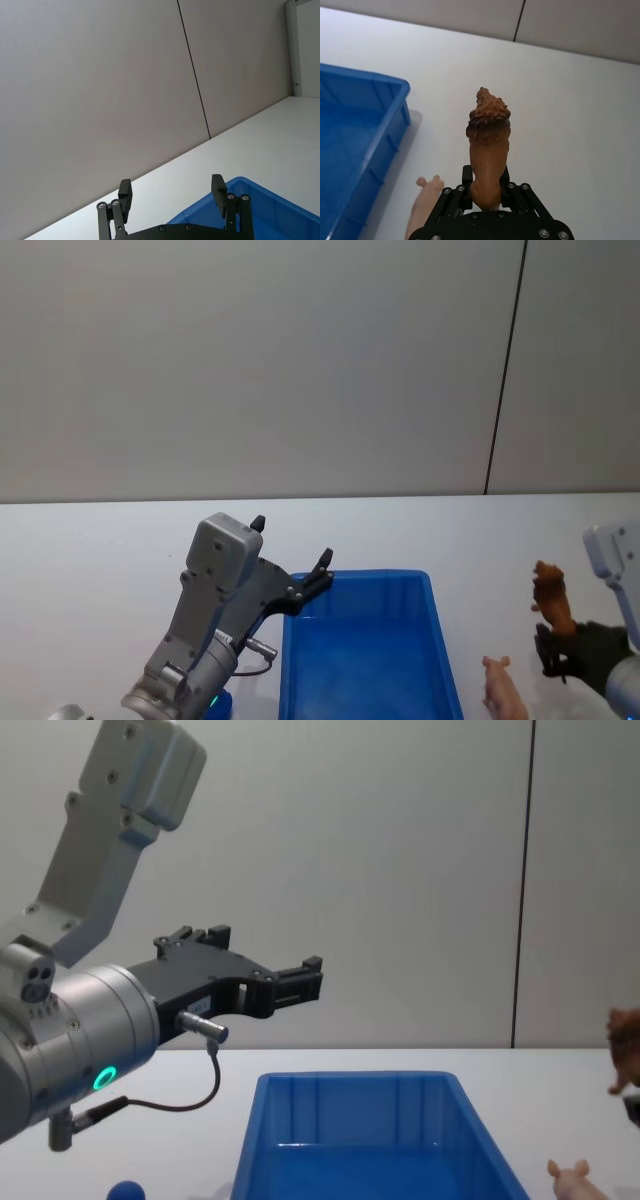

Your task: Pick up the two dolls from the table and place them into the box.

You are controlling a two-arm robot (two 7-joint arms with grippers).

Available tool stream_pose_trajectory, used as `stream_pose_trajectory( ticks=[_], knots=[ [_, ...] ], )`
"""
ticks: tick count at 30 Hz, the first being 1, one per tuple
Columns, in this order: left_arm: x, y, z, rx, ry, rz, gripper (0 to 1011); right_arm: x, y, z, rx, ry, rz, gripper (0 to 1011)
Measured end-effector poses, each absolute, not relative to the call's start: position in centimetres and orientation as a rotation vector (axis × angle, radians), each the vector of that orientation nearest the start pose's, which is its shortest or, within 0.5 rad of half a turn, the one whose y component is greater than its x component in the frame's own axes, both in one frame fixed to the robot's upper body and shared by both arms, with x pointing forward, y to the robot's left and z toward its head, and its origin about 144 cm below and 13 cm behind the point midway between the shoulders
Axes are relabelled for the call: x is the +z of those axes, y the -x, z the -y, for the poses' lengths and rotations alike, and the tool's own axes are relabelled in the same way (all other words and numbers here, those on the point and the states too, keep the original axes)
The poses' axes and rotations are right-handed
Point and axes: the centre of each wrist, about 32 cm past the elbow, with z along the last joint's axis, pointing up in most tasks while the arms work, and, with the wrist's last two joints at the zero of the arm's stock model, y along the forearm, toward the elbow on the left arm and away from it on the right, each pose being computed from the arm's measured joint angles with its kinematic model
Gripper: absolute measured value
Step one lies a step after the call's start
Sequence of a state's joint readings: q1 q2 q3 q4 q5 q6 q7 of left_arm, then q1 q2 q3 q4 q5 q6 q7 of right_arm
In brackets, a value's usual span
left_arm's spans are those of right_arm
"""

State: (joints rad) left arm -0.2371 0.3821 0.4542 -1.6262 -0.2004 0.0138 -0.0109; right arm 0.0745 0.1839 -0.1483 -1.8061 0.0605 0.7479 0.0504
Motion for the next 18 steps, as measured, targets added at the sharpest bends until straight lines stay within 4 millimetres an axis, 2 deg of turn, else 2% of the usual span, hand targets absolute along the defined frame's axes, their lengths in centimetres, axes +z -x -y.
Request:
stream_pose_trajectory(
  ticks=[18],
  knots=[
    [120.4,-49.2,-19.8,1.124,-0.061,0.268,1001,123.9,-48.5,21.6,-1.173,0.354,-0.194,278]
  ],
)
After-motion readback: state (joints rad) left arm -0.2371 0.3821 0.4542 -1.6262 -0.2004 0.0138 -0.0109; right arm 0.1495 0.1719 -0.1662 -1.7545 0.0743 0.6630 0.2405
